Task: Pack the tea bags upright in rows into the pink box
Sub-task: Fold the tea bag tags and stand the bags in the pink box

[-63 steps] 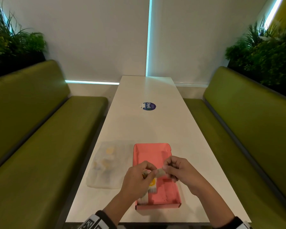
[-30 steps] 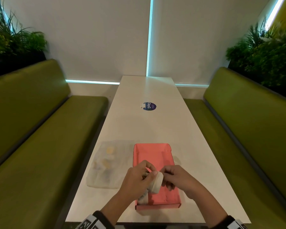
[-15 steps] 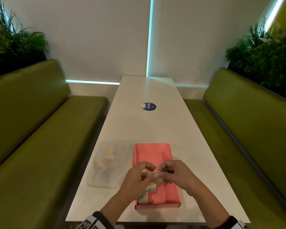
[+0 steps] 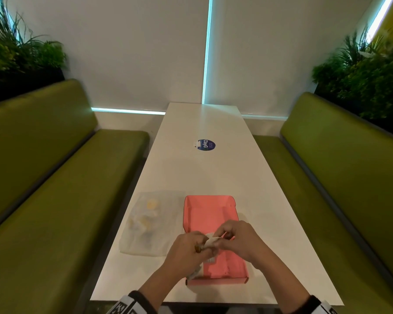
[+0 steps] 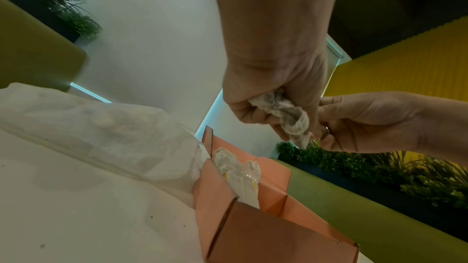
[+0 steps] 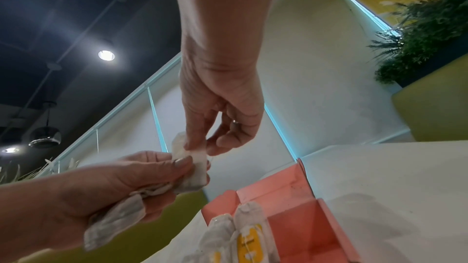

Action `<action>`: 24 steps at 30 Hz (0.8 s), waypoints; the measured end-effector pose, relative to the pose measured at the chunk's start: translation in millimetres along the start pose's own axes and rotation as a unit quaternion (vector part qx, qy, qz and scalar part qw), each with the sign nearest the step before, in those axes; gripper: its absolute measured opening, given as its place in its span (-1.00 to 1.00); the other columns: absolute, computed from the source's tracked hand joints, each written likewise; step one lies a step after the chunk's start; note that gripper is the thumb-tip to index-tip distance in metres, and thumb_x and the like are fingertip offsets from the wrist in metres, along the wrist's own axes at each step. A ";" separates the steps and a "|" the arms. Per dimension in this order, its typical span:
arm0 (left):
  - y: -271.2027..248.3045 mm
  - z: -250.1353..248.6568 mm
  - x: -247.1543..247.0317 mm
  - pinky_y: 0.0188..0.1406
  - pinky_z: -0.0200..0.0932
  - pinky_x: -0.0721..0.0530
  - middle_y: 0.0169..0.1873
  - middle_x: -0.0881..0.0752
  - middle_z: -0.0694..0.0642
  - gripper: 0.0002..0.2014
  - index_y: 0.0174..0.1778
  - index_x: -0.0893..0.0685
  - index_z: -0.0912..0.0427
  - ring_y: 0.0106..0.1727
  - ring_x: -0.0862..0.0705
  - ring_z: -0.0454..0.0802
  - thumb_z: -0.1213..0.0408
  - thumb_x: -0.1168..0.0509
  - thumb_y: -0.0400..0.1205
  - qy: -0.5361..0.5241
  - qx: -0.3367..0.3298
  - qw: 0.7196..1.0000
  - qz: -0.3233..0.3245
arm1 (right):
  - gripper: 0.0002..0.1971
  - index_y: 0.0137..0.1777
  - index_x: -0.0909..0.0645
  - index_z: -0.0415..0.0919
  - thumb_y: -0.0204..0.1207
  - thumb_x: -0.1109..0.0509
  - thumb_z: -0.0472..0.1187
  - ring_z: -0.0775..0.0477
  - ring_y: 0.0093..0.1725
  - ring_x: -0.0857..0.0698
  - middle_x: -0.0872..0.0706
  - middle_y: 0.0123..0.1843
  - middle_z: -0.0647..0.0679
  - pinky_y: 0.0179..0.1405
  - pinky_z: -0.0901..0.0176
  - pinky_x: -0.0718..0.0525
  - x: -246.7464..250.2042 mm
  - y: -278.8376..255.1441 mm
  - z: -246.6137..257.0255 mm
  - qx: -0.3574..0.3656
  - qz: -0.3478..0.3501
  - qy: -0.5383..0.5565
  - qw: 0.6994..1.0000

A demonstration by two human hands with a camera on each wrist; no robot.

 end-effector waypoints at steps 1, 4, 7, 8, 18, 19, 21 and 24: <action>-1.6 0.9 1.5 -0.24 -0.20 -0.59 -0.36 -0.67 -0.19 -0.95 -0.26 -0.74 -0.16 -0.35 -0.59 -0.28 0.07 -0.49 0.46 -0.011 0.011 1.000 -0.005 | -0.77 -0.34 -0.66 0.05 0.40 -0.51 -0.32 0.15 -0.29 -0.57 -0.69 -0.27 0.10 -0.32 0.47 -0.54 -0.9 1.6 -3.3 -0.003 -0.012 0.010 1.000; -6.5 13.8 7.0 -0.09 -0.27 -0.67 -0.18 -0.72 -0.22 -0.60 0.23 -0.62 -0.24 -0.23 -0.67 -0.33 0.03 -0.48 0.47 -0.012 0.068 0.997 -0.038 | -0.74 -0.34 -0.60 0.01 0.45 -0.41 -0.37 0.17 -0.36 -0.57 -0.66 -0.35 0.09 -0.32 0.37 -0.55 -3.4 5.8 -18.2 -0.024 -0.041 -0.017 0.999; -11.6 27.6 13.9 -0.03 -0.24 -0.66 -0.16 -0.68 -0.17 -0.48 0.38 -0.47 -0.20 -0.11 -0.68 -0.21 0.00 -0.43 0.50 0.055 0.120 0.990 -0.053 | -0.72 -0.37 -0.53 0.02 0.44 -0.36 -0.39 0.08 -0.33 -0.60 -0.66 -0.34 0.03 -0.24 0.22 -0.63 -14.1 7.4 -35.8 -0.064 -0.001 -0.062 0.996; -13.4 30.3 14.0 -0.03 -0.20 -0.67 -0.16 -0.66 -0.16 -0.42 0.41 -0.38 -0.20 -0.10 -0.68 -0.17 -0.01 -0.43 0.49 0.073 0.139 0.987 -0.035 | -0.71 -0.39 -0.51 0.02 0.44 -0.35 -0.39 0.04 -0.31 -0.61 -0.65 -0.34 0.02 -0.21 0.17 -0.64 -18.3 7.8 -41.8 -0.074 0.011 -0.080 0.994; -23.5 38.0 6.9 0.10 -0.17 -0.66 -0.07 -0.56 -0.04 -0.06 0.59 0.08 -0.12 -0.01 -0.64 -0.04 0.11 -0.46 0.48 0.116 0.229 0.963 0.077 | -0.70 -0.38 -0.39 0.06 0.51 -0.34 -0.27 0.08 -0.24 -0.56 -0.52 -0.36 0.14 -0.15 0.23 -0.57 -56.9 23.7 -68.5 -0.107 0.024 -0.130 0.985; -23.8 40.1 6.3 0.13 -0.15 -0.66 -0.04 -0.57 -0.02 -0.08 0.59 0.07 -0.12 0.02 -0.65 -0.03 0.10 -0.45 0.48 0.117 0.233 0.962 0.081 | -0.69 -0.38 -0.40 0.08 0.51 -0.34 -0.26 0.06 -0.25 -0.58 -0.53 -0.37 0.15 -0.14 0.20 -0.59 -58.9 24.8 -68.5 -0.112 0.006 -0.121 0.986; -24.6 42.9 5.5 0.15 -0.13 -0.66 0.02 -0.61 0.01 -0.09 0.59 0.04 -0.14 0.08 -0.66 -0.01 0.09 -0.44 0.48 0.121 0.240 0.959 0.087 | -0.68 -0.39 -0.41 0.12 0.50 -0.35 -0.26 0.07 -0.26 -0.60 -0.55 -0.38 0.18 -0.17 0.24 -0.59 -62.2 26.3 -68.2 -0.113 -0.030 -0.103 0.988; -25.0 43.1 5.2 0.17 -0.11 -0.65 0.10 -0.64 0.06 -0.10 0.59 0.03 -0.14 0.10 -0.66 0.01 0.09 -0.44 0.48 0.122 0.244 0.958 0.089 | -0.77 -0.28 -0.42 0.04 0.49 -0.36 -0.26 0.16 -0.31 -0.55 -0.54 -0.35 0.18 -0.29 0.42 -0.51 -63.8 25.5 -65.7 -0.107 -0.088 -0.082 0.987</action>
Point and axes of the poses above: each hand's wrist, its own y-axis towards the middle knuckle, its own x-axis out of the back of the hand, z = x × y, the point moved 3 cm from there along y, towards the middle knuckle
